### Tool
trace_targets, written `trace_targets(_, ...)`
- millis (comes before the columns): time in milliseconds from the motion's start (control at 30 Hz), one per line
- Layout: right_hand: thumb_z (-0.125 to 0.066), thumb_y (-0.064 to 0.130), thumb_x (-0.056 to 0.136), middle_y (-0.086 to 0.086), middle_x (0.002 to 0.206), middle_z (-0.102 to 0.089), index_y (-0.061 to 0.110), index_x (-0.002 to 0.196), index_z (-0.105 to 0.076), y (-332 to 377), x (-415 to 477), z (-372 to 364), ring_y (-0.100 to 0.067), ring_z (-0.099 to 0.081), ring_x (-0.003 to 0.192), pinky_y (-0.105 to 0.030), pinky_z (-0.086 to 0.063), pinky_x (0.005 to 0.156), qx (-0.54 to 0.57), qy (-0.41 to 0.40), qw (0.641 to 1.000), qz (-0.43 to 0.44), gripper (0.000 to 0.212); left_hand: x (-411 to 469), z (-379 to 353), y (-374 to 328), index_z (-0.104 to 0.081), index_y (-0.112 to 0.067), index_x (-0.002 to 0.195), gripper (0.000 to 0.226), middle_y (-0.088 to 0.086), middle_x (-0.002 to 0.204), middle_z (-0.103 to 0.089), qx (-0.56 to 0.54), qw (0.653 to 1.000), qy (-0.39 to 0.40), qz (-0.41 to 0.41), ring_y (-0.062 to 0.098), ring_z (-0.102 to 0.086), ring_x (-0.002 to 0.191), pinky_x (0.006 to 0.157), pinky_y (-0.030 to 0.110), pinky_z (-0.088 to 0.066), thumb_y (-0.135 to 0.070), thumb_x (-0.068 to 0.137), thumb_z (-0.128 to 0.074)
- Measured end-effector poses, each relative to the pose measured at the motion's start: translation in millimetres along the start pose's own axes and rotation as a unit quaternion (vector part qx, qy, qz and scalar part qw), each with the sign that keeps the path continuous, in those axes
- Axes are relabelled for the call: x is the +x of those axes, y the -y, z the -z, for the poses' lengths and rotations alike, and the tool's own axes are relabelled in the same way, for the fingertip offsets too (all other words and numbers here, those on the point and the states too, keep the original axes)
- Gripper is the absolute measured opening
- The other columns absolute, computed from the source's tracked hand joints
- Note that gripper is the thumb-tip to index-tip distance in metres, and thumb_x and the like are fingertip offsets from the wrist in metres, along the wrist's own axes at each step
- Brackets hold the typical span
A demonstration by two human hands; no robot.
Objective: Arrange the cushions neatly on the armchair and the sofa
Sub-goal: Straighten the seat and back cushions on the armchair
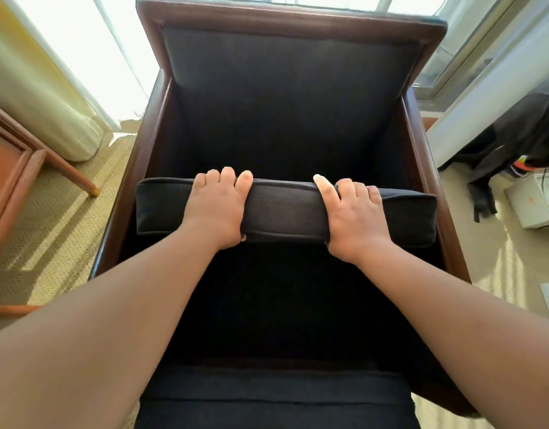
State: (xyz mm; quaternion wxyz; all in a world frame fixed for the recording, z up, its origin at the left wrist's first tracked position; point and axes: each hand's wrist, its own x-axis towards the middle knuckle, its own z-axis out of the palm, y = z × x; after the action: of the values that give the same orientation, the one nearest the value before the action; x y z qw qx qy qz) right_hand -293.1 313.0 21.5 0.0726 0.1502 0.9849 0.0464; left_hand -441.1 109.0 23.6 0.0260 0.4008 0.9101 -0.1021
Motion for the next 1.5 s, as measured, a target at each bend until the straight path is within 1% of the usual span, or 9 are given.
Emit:
trace_targets(300, -0.084, 0.031, 0.053, -0.002, 0.113, -0.051, 0.021, 0.143, -0.037, 6.5, -32.1, -16.3, -0.025, -0.051, 0.100, -0.044, -0.041, 0.098, -0.005, -0.020, 1.000, 0.011, 0.102, -41.9, -16.6, -12.2, -0.024, -0.023, 0.139, 0.101, 0.002, 0.120, -0.043, 0.004, 1.000, -0.010, -0.006, 0.025, -0.045, 0.105, 0.094, 0.042, -0.036, -0.053, 0.061, -0.081)
trace_targets(467, -0.087, 0.023, 0.037, -0.006, 0.096, -0.056, 0.013, 0.125, -0.048, 18.1, -75.6, -48.4, -0.030, -0.056, 0.083, -0.045, -0.048, 0.078, 0.001, -0.075, 0.996, 0.048, 0.096, -89.9, -47.3, -22.8, -0.037, -0.014, 0.129, 0.106, 0.007, 0.106, -0.051, 0.008, 0.998, -0.028, -0.058, 0.029, -0.049, 0.090, 0.078, 0.042, -0.040, -0.041, 0.040, -0.089)
trace_targets(633, -0.082, 0.026, 0.058, -0.001, 0.106, -0.056, 0.019, 0.127, -0.047, 2.1, -33.5, 4.3, -0.028, -0.056, 0.095, -0.044, -0.041, 0.082, -0.026, -0.063, 0.997, 0.045, 0.078, -48.3, 0.0, -3.8, -0.033, -0.017, 0.132, 0.088, 0.004, 0.114, -0.050, 0.036, 0.994, -0.058, -0.086, 0.027, -0.053, 0.101, 0.088, 0.041, -0.040, -0.043, 0.062, -0.080)
trace_targets(867, -0.077, 0.023, 0.063, -0.001, 0.102, -0.054, 0.019, 0.127, -0.047, -7.4, -6.9, 42.2, -0.029, -0.053, 0.092, -0.044, -0.038, 0.081, -0.026, -0.148, 0.988, 0.040, 0.071, -15.8, 41.3, 32.8, -0.039, -0.013, 0.127, 0.083, 0.008, 0.106, -0.052, 0.063, 0.983, -0.129, -0.111, 0.032, -0.054, 0.091, 0.081, 0.044, -0.040, -0.044, 0.061, -0.078)
trace_targets(1033, -0.084, 0.033, 0.067, -0.005, 0.128, -0.050, 0.022, 0.152, -0.027, -12.5, 14.7, 29.5, -0.031, -0.051, 0.115, -0.051, -0.037, 0.103, -0.037, -0.089, 0.995, -0.001, 0.103, -1.6, 18.8, 25.2, -0.023, -0.016, 0.149, 0.102, 0.012, 0.132, -0.043, 0.034, 0.991, -0.104, -0.073, 0.035, -0.047, 0.116, 0.103, 0.048, -0.036, -0.047, 0.070, -0.080)
trace_targets(1133, -0.069, 0.038, 0.091, -0.012, 0.167, -0.005, 0.032, 0.160, 0.013, -18.3, 15.7, -2.4, -0.033, -0.007, 0.154, -0.060, -0.012, 0.121, -0.005, -0.017, 0.997, -0.074, 0.107, -5.9, -24.4, 22.7, 0.007, -0.029, 0.160, 0.096, 0.016, 0.164, -0.006, 0.043, 0.993, -0.101, -0.053, 0.036, -0.013, 0.150, 0.122, 0.055, -0.016, -0.022, 0.091, -0.059)
trace_targets(1233, -0.054, 0.022, 0.100, -0.005, 0.162, 0.036, 0.038, 0.150, 0.035, -17.4, 13.1, -18.4, -0.030, 0.027, 0.152, -0.064, 0.006, 0.120, 0.029, -0.010, 0.992, -0.123, 0.103, -12.8, -49.6, 29.2, 0.028, -0.038, 0.153, 0.103, 0.012, 0.165, 0.023, 0.024, 0.996, -0.083, -0.007, 0.034, 0.015, 0.153, 0.122, 0.060, 0.002, -0.003, 0.090, -0.046)
trace_targets(1433, -0.047, 0.008, 0.096, -0.003, 0.149, 0.055, 0.037, 0.135, 0.052, -20.3, 26.0, -24.9, -0.033, 0.041, 0.144, -0.063, 0.022, 0.113, 0.002, 0.008, 0.993, -0.116, 0.110, 7.0, -40.4, 31.0, 0.050, -0.035, 0.137, 0.100, 0.012, 0.156, 0.043, 0.077, 0.997, -0.021, 0.004, 0.038, 0.030, 0.148, 0.118, 0.062, 0.013, -0.012, 0.095, -0.038)
trace_targets(1500, -0.045, 0.009, 0.098, -0.004, 0.158, 0.045, 0.036, 0.146, 0.041, -42.6, 65.4, 4.1, -0.031, 0.032, 0.149, -0.059, 0.018, 0.117, -0.027, 0.050, 0.994, -0.091, 0.102, 46.9, -14.1, 43.8, 0.047, -0.038, 0.139, 0.097, 0.011, 0.158, 0.039, 0.092, 0.996, 0.011, 0.010, 0.036, 0.024, 0.151, 0.122, 0.058, 0.006, -0.012, 0.097, -0.037)
